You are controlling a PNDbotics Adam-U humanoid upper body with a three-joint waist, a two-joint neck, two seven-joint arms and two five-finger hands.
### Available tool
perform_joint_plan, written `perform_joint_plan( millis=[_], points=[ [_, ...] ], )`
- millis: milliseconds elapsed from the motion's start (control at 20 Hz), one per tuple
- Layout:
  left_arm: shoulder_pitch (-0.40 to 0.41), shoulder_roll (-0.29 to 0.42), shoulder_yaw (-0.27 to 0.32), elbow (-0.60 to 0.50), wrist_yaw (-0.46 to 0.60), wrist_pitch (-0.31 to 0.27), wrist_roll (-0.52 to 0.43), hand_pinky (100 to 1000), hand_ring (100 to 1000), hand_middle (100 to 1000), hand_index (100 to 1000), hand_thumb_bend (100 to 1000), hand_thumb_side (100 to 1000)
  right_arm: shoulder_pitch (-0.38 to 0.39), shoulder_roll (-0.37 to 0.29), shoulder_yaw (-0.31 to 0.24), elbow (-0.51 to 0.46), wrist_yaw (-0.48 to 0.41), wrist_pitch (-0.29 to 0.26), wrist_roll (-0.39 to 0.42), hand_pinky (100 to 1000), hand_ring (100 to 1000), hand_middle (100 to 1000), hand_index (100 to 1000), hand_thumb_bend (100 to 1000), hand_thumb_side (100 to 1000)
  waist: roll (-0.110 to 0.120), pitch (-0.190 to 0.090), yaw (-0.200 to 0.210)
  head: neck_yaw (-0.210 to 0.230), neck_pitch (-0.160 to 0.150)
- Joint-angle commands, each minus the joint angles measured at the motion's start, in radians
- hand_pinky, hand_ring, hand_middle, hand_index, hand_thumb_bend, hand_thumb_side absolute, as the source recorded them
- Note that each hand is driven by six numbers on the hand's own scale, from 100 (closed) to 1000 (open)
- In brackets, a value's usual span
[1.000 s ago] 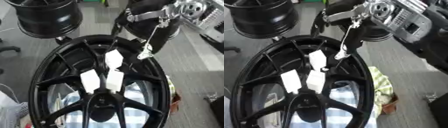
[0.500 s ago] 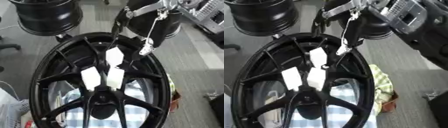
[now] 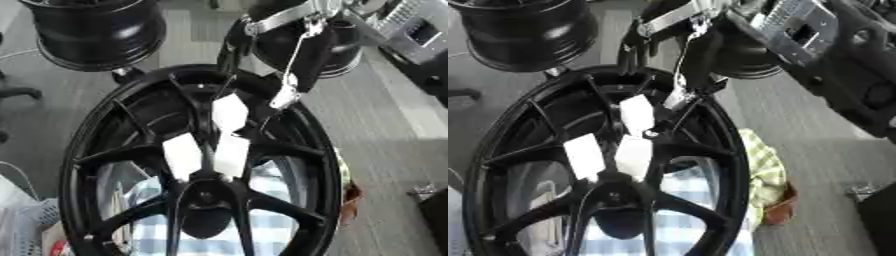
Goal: Pull the pin out of the wheel hub.
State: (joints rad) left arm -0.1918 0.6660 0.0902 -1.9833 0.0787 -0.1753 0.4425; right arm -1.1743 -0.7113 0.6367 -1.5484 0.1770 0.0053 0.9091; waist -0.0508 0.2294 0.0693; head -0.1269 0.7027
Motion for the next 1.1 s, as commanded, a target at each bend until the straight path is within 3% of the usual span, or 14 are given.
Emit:
perform_joint_plan(
  millis=[50, 450, 1100],
  points=[
    [-0.01, 0.013, 0.011, -0.017, 0.006, 0.0, 0.003, 769, 873, 736, 882, 309, 730, -0.02, 0.001, -0.018, 0.021, 0.0, 0.001, -0.002, 849, 822, 782, 859, 482, 345, 0.004, -0.014, 0.003, -0.003, -0.001],
    [-0.015, 0.009, 0.013, -0.017, 0.007, -0.001, 0.005, 769, 873, 735, 882, 310, 730, -0.001, 0.022, -0.019, 0.076, 0.007, -0.007, -0.002, 847, 821, 785, 860, 472, 347, 0.001, -0.006, 0.013, -0.009, 0.002],
    [-0.02, 0.001, 0.011, -0.017, 0.012, 0.002, 0.002, 769, 874, 734, 881, 309, 734, 0.011, 0.056, -0.006, 0.121, 0.012, -0.009, -0.002, 845, 816, 778, 851, 474, 327, -0.004, -0.002, 0.023, -0.035, 0.034]
  ],
)
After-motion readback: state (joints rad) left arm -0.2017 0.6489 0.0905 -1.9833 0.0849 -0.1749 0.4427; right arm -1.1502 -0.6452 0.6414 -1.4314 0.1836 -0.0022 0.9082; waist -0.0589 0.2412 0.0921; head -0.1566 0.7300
